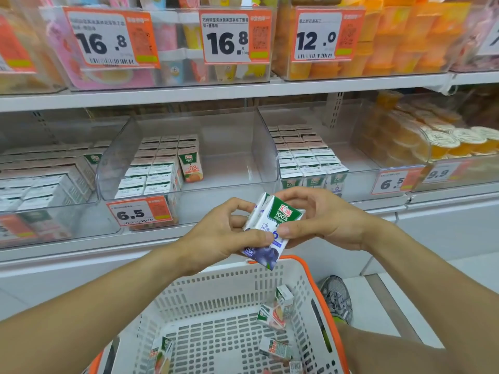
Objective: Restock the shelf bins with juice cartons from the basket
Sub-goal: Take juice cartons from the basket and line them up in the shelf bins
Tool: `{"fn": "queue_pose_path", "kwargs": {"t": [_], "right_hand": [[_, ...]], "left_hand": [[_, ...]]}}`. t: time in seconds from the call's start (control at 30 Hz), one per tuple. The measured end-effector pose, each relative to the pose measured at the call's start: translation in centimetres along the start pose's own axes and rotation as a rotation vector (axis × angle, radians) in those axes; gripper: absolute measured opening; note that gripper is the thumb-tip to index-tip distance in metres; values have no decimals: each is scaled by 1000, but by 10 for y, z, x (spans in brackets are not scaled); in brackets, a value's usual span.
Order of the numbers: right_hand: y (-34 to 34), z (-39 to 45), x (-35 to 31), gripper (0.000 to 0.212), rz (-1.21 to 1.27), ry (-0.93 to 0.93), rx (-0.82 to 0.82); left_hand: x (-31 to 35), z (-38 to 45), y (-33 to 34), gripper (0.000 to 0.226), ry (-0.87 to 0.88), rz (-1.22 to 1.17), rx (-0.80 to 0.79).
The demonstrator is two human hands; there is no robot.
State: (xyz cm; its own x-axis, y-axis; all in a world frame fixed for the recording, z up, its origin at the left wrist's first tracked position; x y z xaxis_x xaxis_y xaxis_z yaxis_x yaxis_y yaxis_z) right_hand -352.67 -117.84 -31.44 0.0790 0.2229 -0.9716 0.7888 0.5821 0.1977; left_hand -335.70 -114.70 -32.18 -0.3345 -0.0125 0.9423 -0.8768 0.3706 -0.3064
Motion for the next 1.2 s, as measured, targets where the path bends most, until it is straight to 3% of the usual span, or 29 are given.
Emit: {"fn": "queue_pose_path", "kwargs": {"t": [0.2,0.43,0.53,0.63,0.73,0.8,0.93,1.07,1.13,1.2], "right_hand": [[-14,-13,-8,91,-102,-6,27],[-33,-32,-13,69,-160,-137,-5],[-49,-45,-23,67,-233,-360,138],[-68,-63,-45,69,-338,-634,370],[-90,-71,-69,68,-443,-824,522],[-111,-67,-83,67,-495,-869,578],[-162,-39,-104,65,-836,-742,694],[-216,5,-115,68,-1120,-540,743],[-238,32,-120,68,-1200,-421,727],[-251,60,-125,70,-1262,-423,661]], "left_hand": [[13,6,14,54,54,18,51],[27,26,36,49,73,99,23],[43,40,43,61,108,192,18],[64,60,33,81,184,368,218],[68,75,14,73,242,534,532],[59,88,5,77,225,662,646],[32,121,0,102,87,844,574],[23,126,2,100,133,1107,656],[23,123,0,99,166,1117,688],[24,123,-1,99,154,1113,686]]}}
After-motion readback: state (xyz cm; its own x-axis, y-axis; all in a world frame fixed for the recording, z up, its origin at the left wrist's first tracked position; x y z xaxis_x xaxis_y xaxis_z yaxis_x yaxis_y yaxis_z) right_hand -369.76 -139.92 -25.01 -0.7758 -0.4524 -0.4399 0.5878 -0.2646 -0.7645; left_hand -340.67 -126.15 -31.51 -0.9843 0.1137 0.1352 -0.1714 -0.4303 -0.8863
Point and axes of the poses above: each hand's wrist, its own z-axis towards the middle knuckle, its own y-axis out of the palm, x = y × z, the point moved 6 cm from there along z, towards the middle knuckle, and after that the axes turned 12 degrees about z, right-handed, at the moved point
